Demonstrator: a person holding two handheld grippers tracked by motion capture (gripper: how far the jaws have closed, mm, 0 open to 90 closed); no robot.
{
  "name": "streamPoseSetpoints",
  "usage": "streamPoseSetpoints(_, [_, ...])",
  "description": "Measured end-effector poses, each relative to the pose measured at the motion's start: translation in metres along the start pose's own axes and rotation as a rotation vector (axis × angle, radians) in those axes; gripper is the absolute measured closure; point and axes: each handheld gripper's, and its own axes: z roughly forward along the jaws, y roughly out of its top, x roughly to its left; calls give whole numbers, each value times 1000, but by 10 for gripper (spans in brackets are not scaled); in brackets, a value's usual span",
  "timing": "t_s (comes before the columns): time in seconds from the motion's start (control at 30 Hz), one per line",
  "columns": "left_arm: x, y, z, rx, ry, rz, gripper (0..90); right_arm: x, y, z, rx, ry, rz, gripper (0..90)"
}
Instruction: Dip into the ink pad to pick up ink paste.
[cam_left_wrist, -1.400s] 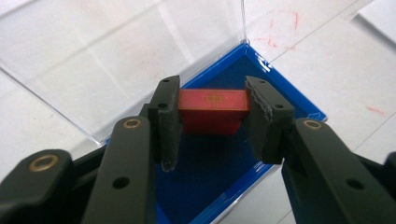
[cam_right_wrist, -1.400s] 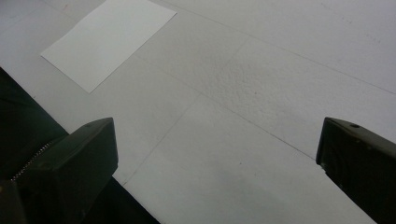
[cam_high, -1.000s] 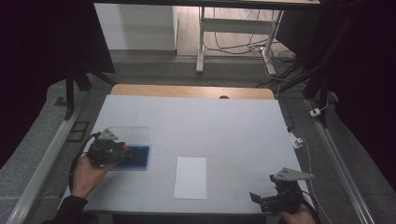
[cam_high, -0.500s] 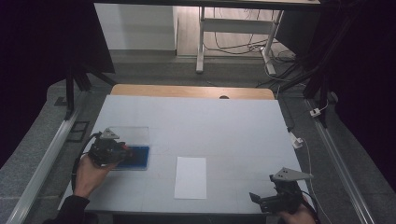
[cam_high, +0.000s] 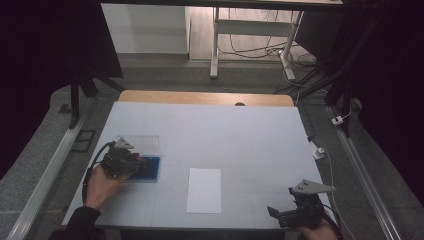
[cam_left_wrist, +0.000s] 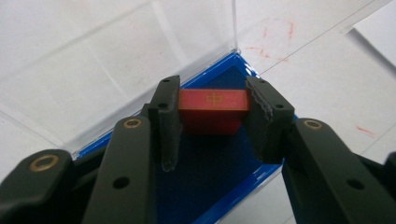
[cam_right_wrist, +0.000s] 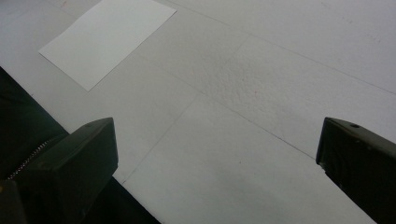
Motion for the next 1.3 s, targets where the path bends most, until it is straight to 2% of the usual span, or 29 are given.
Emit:
streamPoseSetpoints(0.17, [0, -1, 1, -4, -2, 11, 584, 0, 0, 0, 0, 0, -3, 0])
streamPoseSetpoints(0.4, [1, -2, 1, -6, -7, -4, 586, 0, 0, 0, 1, -2, -6, 0])
streamPoseSetpoints(0.83, [-11, -6, 3, -21, 59, 30, 589, 1, 0, 1, 5, -1, -6, 0])
streamPoseSetpoints(0.93, [-10, -7, 3, -24, 52, 14, 590, 1, 0, 1, 5, 0, -5, 0])
streamPoseSetpoints(1.03, [-4, -9, 3, -40, 13, -38, 590, 1, 0, 1, 6, 0, -5, 0])
streamPoseSetpoints(1.13, [0, -9, 3, -46, -9, -65, 590, 1, 0, 1, 6, -1, -5, 0])
streamPoseSetpoints(1.2, [-1, -9, 3, -43, -4, -58, 590, 1, 0, 1, 7, 0, -5, 0])
streamPoseSetpoints(1.3, [-6, -7, 3, -31, 29, -27, 590, 1, 0, 1, 7, 0, -4, 0])
